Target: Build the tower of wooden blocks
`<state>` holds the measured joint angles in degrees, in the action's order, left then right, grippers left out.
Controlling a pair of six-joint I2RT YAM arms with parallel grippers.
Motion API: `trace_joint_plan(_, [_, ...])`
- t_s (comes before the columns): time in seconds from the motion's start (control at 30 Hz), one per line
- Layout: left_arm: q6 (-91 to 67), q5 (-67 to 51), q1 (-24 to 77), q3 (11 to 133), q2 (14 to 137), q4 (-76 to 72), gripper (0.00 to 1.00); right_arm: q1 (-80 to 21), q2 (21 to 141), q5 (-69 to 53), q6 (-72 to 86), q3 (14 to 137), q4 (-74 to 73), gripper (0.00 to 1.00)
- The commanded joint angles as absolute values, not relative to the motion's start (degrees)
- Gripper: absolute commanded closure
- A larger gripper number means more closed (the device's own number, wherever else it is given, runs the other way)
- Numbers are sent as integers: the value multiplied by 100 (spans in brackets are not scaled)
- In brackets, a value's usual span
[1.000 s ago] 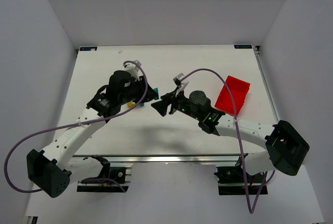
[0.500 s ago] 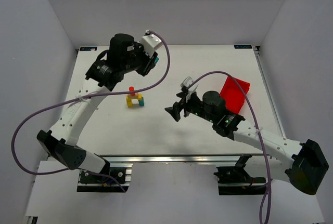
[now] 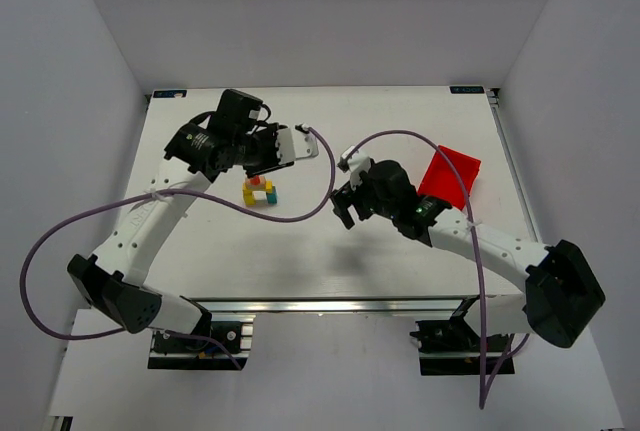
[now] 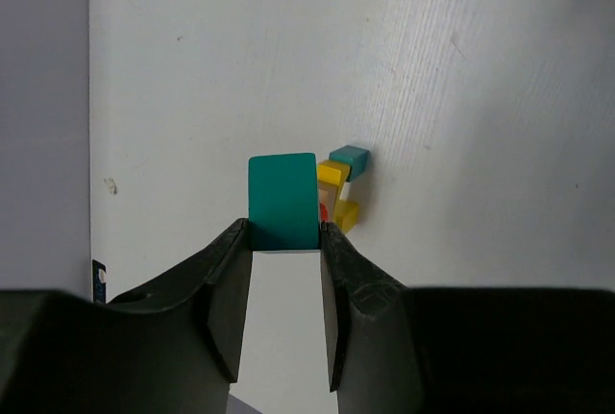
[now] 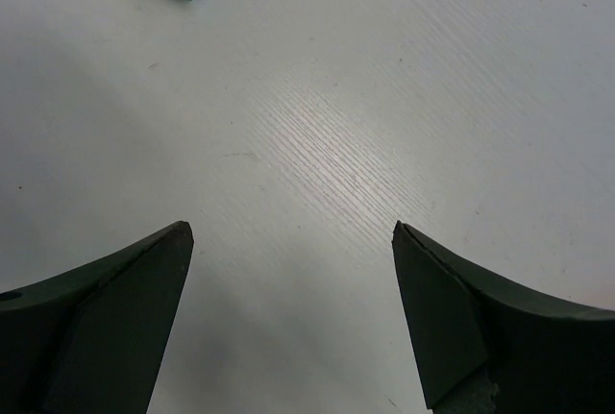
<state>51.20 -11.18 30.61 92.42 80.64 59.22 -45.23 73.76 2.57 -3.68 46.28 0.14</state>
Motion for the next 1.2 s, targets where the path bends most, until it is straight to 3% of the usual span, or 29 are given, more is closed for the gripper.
trace_joint_plan(0.0, [5966,-1362,2962,9080,8094,6451,98,-4439,7584,150,-475,5272,-413,11])
trace_joint_plan(0.57, [7356,-2258,1547,10072,9536,7830,100,-4140,8806,-316,-923,6240,-1274,11])
trace_joint_plan(1.17, [7453,-2074,1477,9703,9474,7268,99,-4096,8903,-501,-923,6460,-1546,11])
